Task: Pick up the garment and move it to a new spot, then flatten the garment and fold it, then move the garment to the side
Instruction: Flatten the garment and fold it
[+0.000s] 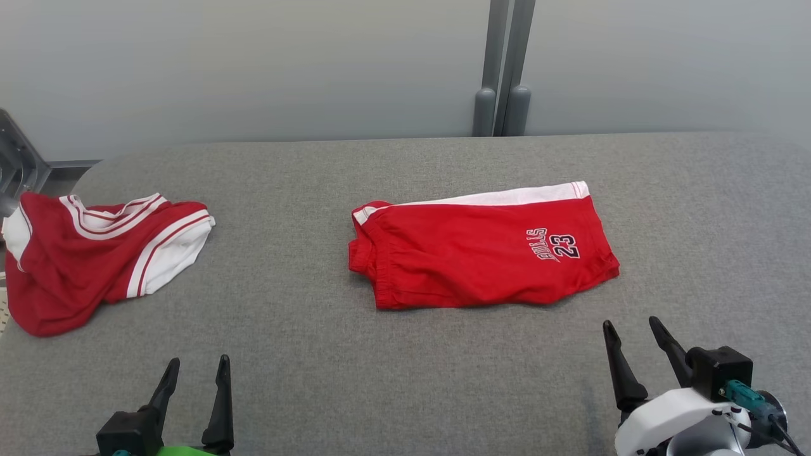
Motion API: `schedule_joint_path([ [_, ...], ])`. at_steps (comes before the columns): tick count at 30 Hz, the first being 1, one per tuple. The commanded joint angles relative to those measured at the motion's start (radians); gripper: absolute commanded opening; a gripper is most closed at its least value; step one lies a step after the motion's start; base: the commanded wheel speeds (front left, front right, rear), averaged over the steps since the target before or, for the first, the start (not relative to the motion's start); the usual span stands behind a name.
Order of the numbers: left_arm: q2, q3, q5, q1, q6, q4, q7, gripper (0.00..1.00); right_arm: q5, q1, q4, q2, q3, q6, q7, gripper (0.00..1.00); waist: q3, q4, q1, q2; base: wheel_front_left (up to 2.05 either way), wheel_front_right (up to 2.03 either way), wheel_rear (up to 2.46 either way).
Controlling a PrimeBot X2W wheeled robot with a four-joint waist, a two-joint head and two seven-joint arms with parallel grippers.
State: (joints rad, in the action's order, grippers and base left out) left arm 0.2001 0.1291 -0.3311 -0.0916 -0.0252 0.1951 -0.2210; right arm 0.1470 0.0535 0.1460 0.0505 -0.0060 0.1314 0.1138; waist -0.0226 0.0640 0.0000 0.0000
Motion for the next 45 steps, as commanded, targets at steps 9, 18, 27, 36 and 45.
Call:
schedule_joint_path([
  [9, 0.005, 0.018, 0.001, 0.021, 0.002, -0.017, -0.001, 1.0, -0.036, -0.133, -0.003, 0.05, -0.041, -0.001, -0.299, 1.0, 0.037, 0.019, 0.0, 0.0, 0.0, 0.0, 0.0],
  [18, -0.002, 0.052, 0.015, 0.088, -0.014, -0.02, -0.003, 1.0, -0.032, -0.377, 0.057, 0.155, -0.114, -0.002, -0.76, 1.0, 0.148, 0.092, 0.0, 0.0, 0.0, 0.0, 0.0],
  [27, -0.012, 0.077, 0.032, 0.151, -0.019, -0.03, -0.017, 1.0, -0.049, -0.558, 0.133, 0.188, -0.242, -0.001, -0.919, 1.0, 0.251, 0.161, 0.0, 0.0, 0.0, 0.0, 0.0],
  [36, -0.013, 0.094, 0.041, 0.191, -0.029, -0.029, -0.028, 1.0, -0.107, -0.67, 0.242, 0.181, -0.32, -0.001, -0.935, 1.0, 0.329, 0.208, 0.0, 0.0, 0.0, 0.0, 0.0],
  [45, -0.025, 0.119, 0.047, 0.215, -0.036, -0.014, -0.035, 1.0, -0.131, -0.727, 0.338, 0.155, -0.359, -0.001, -0.917, 1.0, 0.373, 0.235, 0.0, 0.0, 0.0, 0.0, 0.0],
])
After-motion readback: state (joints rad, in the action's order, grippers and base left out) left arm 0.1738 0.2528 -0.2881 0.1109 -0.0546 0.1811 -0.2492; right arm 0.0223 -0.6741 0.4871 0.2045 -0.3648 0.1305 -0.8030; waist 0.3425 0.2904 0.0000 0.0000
